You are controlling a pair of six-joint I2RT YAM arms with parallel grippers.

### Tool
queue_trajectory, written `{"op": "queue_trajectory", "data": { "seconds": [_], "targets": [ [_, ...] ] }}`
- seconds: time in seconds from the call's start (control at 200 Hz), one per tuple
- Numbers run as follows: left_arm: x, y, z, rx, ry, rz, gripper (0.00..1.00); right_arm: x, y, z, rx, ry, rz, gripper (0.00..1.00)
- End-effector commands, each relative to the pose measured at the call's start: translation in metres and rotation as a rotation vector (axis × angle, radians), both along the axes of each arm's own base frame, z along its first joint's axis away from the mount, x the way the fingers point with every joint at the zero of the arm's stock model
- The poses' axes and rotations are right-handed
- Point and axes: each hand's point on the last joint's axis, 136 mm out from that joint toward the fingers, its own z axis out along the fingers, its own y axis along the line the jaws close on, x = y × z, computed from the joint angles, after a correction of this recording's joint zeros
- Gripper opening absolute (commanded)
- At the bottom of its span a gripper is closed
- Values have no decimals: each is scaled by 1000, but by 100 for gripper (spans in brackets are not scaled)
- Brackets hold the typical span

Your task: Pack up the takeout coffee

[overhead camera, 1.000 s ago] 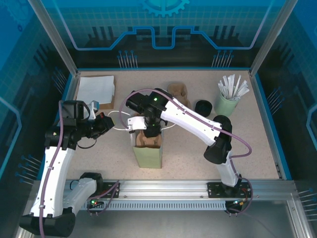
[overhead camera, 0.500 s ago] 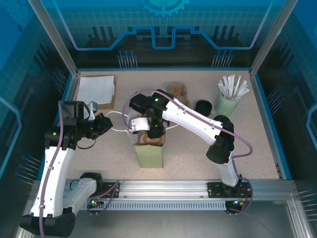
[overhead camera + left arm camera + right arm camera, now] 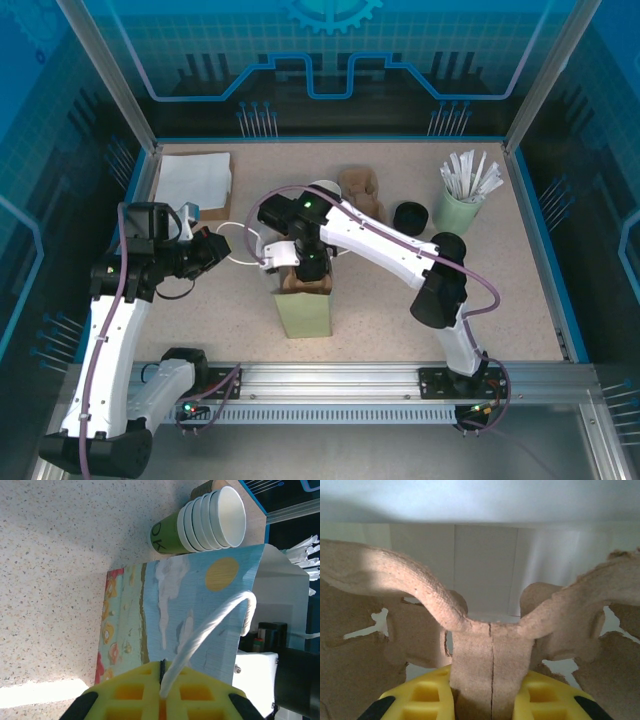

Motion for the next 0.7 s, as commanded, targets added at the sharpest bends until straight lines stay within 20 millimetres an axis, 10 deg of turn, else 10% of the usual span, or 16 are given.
{"op": "queue_trajectory", "data": {
  "seconds": [0.0, 0.695],
  "targets": [
    [0, 1, 13, 1, -34, 13, 8, 4, -4, -8, -12, 13, 0, 22],
    [3, -1, 17, -17, -48, 4, 9, 14, -15, -67, -91, 71, -12, 23]
  ]
}}
